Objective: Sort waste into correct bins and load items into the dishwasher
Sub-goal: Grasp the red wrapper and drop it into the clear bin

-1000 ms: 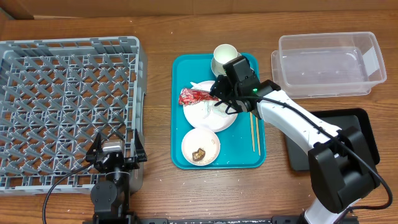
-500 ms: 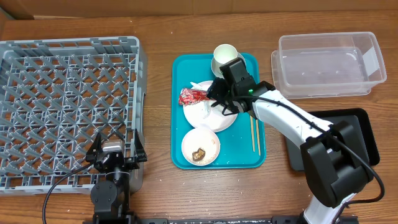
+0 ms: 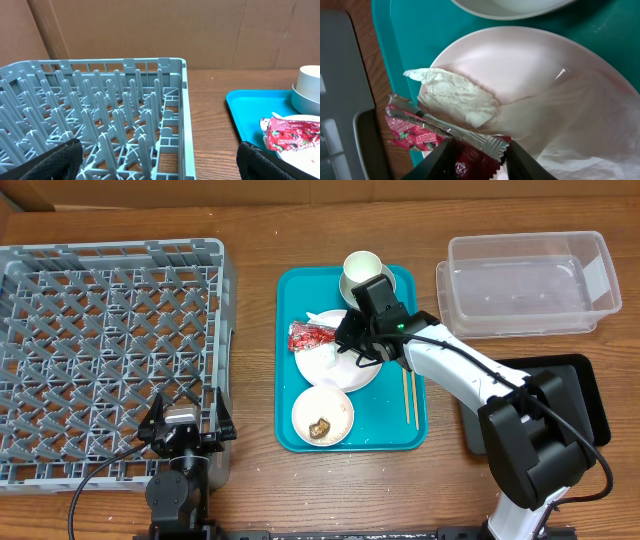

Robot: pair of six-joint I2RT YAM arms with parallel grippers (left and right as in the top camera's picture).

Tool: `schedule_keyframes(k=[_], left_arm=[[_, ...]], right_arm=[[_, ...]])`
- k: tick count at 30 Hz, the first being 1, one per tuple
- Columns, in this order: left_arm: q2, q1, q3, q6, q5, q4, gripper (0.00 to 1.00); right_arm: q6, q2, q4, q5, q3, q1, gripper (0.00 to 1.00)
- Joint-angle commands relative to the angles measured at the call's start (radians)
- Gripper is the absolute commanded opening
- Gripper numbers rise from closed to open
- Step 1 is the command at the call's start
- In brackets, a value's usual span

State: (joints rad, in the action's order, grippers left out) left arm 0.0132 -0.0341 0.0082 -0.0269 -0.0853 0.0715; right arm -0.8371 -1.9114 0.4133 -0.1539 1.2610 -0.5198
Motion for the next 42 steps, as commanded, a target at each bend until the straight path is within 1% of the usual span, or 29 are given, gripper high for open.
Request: schedule_keyframes(k=[1,3,4,5,10,17,24,27,29,32,33,35,38,42], left_arm=[[-0.007,0.002,-0.003,-0.015,0.008,-0.001,1.0],[-0.007,0.002,-0.003,-0.015,0.008,-0.001,1.0],[-0.007,0.002,-0.003,-0.015,0.008,-0.001,1.0],[-0.007,0.002,-0.003,-0.015,0.008,-0.001,1.0],[-0.007,0.002,-0.003,-0.015,0.008,-0.001,1.0],[-0.007,0.002,-0.003,-0.015,0.008,-0.001,1.0],[-0.007,0.002,-0.003,-0.015,0.008,-0.001,1.0],[-0.007,0.002,-0.003,-0.015,0.008,-0.001,1.0],[-0.007,0.002,-0.003,-0.015,0.008,-0.001,1.0],[-0.007,0.002,-0.003,-0.015,0.008,-0.001,1.0],[-0.007,0.002,-0.003,-0.015,0.008,-0.001,1.0],[-0.007,0.002,-0.003,-0.015,0.008,-0.001,1.0],[-0.007,0.002,-0.003,-0.015,0.008,-0.001,1.0],[-0.007,0.002,-0.003,-0.015,0.008,-0.001,1.0]], right_arm=[[0.035,-0.008,-0.004,-0.01,0.016,-0.006,0.28],[0.035,-0.005,-0.003,-0.009,0.016,-0.006,0.2],[0.035,-0.002,-0.001,-0.009,0.016,-0.006,0.11],[0.035,0.005,0.0,-0.009,0.016,-0.006,0.04],[0.034,0.05,0.011,-0.008,0.018,-0.006,0.04],[0.034,0.211,0.09,-0.008,0.056,0.013,0.04],[0.026,0.399,0.106,0.002,0.057,0.073,0.04],[0.026,0.461,0.132,0.044,0.057,0.129,0.04],[0.026,0.516,0.188,0.097,0.057,0.221,0.04],[0.016,0.549,0.25,0.141,0.057,0.339,0.04],[-0.006,0.555,0.275,0.153,0.057,0.386,0.04],[-0.051,0.555,0.309,0.165,0.057,0.481,0.04],[-0.049,0.537,0.31,0.164,0.056,0.615,0.04],[-0.046,0.49,0.306,0.164,0.056,0.735,0.04]])
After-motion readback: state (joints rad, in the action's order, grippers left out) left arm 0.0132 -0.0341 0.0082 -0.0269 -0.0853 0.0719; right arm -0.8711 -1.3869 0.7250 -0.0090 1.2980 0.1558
